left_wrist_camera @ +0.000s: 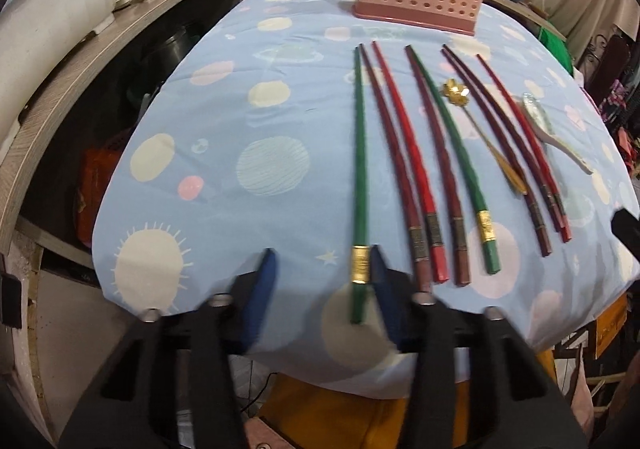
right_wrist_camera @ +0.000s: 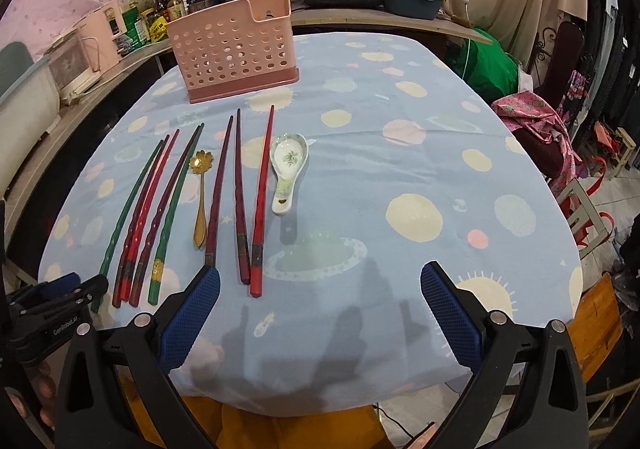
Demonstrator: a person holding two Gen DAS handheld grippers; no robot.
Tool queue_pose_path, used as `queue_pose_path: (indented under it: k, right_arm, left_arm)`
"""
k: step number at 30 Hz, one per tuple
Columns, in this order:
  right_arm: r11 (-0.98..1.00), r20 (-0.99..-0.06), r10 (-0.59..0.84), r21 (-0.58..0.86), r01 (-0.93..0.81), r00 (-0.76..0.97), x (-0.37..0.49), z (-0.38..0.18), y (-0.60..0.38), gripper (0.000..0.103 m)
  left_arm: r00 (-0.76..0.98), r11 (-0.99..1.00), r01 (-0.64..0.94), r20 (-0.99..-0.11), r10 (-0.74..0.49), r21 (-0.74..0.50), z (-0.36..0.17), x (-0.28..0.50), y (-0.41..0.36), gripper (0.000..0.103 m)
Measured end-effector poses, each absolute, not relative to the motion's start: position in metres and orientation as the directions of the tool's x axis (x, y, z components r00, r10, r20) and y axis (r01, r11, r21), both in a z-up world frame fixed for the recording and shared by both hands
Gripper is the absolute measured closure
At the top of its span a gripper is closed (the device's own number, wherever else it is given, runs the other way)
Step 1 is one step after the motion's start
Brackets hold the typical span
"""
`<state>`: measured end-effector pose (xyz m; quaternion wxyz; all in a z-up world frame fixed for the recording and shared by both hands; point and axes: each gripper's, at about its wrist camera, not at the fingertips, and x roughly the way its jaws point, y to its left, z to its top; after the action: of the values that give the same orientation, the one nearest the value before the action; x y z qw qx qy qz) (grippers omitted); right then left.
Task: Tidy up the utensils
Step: 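Grasp the white ceramic spoon with the right tool while the left tool grasps a green chopstick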
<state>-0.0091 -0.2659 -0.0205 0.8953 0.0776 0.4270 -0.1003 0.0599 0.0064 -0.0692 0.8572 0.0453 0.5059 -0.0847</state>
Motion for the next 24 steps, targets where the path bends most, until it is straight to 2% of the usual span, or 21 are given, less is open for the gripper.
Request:
queue_pose_path:
  k: [1, 2, 5, 7, 9, 12, 15, 21, 24]
  right_arm:
    - [0.968, -0.776, -0.113, 0.055, 0.244, 0.621, -0.005, -0.019, -0.267, 0.007]
    - [0.968, -0.771, -0.11, 0.06, 0.243, 0.627, 0.0, -0.018, -0.268, 0.007]
    - [0.964, -0.766, -0.065, 0.118, 0.24, 0.64, 0.015, -0.017, -0.277, 0.009]
    - [0.96, -0.769, -0.035, 0.152, 0.236, 0.638, 0.027, -0.019, -0.281, 0.019]
    - [0.957, -0.773, -0.008, 0.178, 0.229, 0.635, 0.039, -0.023, -0.284, 0.034]
    - [0.952, -0.783, 0.041, 0.22, 0.214, 0.621, 0.055, -0.031, -0.286, 0.05]
    - [0.95, -0.792, 0.064, 0.235, 0.207, 0.607, 0.063, -0.039, -0.286, 0.064]
    - [0.94, -0.805, 0.103, 0.271, 0.207, 0.584, 0.069, -0.053, -0.287, 0.086]
    - [0.935, -0.806, 0.124, 0.29, 0.204, 0.579, 0.069, -0.058, -0.288, 0.09]
  left_arm:
    - [0.473, 0.98, 0.199, -0.875, -0.106, -0.011, -0.069, 0.061, 0.004, 0.087]
    - [0.472, 0.98, 0.2, -0.875, -0.111, -0.017, -0.068, 0.062, 0.003, 0.094]
    - [0.466, 0.979, 0.199, -0.875, -0.134, -0.043, -0.068, 0.068, 0.006, 0.094]
    - [0.461, 0.98, 0.192, -0.875, -0.144, -0.06, -0.068, 0.074, 0.007, 0.095]
    - [0.463, 0.98, 0.189, -0.875, -0.142, -0.059, -0.068, 0.08, 0.006, 0.096]
    - [0.466, 0.981, 0.188, -0.874, -0.139, -0.057, -0.069, 0.086, 0.005, 0.096]
    - [0.465, 0.98, 0.188, -0.874, -0.141, -0.059, -0.069, 0.09, 0.004, 0.096]
    - [0.462, 0.98, 0.188, -0.875, -0.143, -0.061, -0.069, 0.091, 0.005, 0.096]
    - [0.463, 0.98, 0.188, -0.875, -0.143, -0.061, -0.069, 0.092, 0.005, 0.096]
